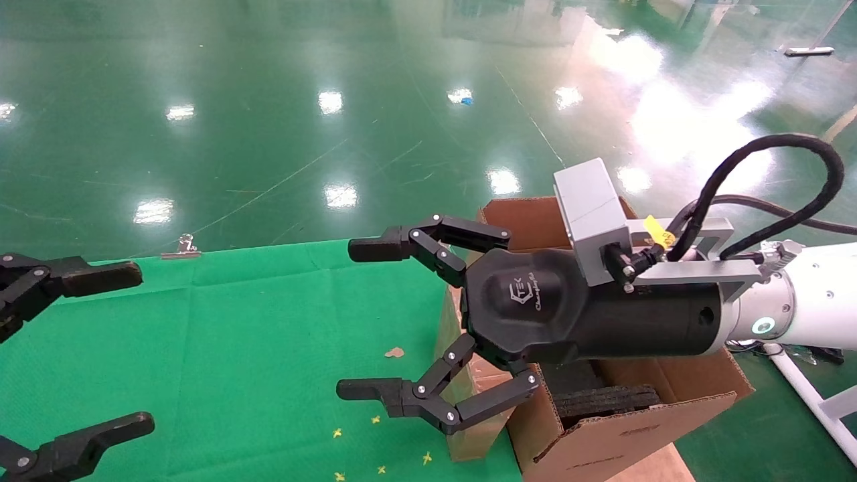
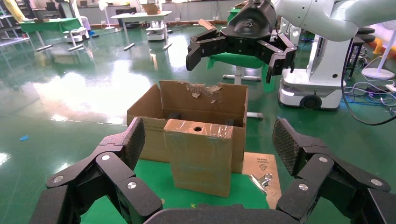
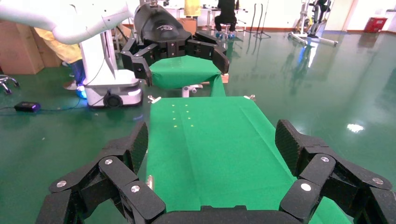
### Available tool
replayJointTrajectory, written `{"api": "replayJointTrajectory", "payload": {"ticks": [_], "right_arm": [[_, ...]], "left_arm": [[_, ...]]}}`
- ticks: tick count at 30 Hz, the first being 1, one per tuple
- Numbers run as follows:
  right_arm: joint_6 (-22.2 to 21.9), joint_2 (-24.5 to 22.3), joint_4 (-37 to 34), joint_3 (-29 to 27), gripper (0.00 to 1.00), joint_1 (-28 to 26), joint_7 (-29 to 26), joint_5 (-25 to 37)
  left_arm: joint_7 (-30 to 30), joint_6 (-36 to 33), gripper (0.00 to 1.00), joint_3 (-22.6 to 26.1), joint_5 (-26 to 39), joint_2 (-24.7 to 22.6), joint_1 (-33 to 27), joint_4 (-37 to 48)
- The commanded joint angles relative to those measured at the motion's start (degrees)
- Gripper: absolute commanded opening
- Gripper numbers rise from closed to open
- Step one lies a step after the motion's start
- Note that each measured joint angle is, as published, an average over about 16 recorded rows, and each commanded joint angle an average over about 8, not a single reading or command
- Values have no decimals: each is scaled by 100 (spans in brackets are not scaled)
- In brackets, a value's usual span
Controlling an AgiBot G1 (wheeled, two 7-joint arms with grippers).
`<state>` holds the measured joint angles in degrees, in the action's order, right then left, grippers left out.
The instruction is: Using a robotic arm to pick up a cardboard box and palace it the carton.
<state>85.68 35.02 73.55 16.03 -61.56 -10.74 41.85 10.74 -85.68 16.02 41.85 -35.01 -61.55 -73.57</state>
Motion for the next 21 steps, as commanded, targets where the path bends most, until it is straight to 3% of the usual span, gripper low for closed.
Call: {"api": "replayJointTrajectory", "payload": {"ticks": [1,21], "right_arm": [[0,0,0,0,100,0,0,0],[-6,23,38,37,100,-29,-22,57]], "left_arm": [[0,0,100,0,0,0,0,0],[-1,0,100,1,0,0,-1,2]]}}
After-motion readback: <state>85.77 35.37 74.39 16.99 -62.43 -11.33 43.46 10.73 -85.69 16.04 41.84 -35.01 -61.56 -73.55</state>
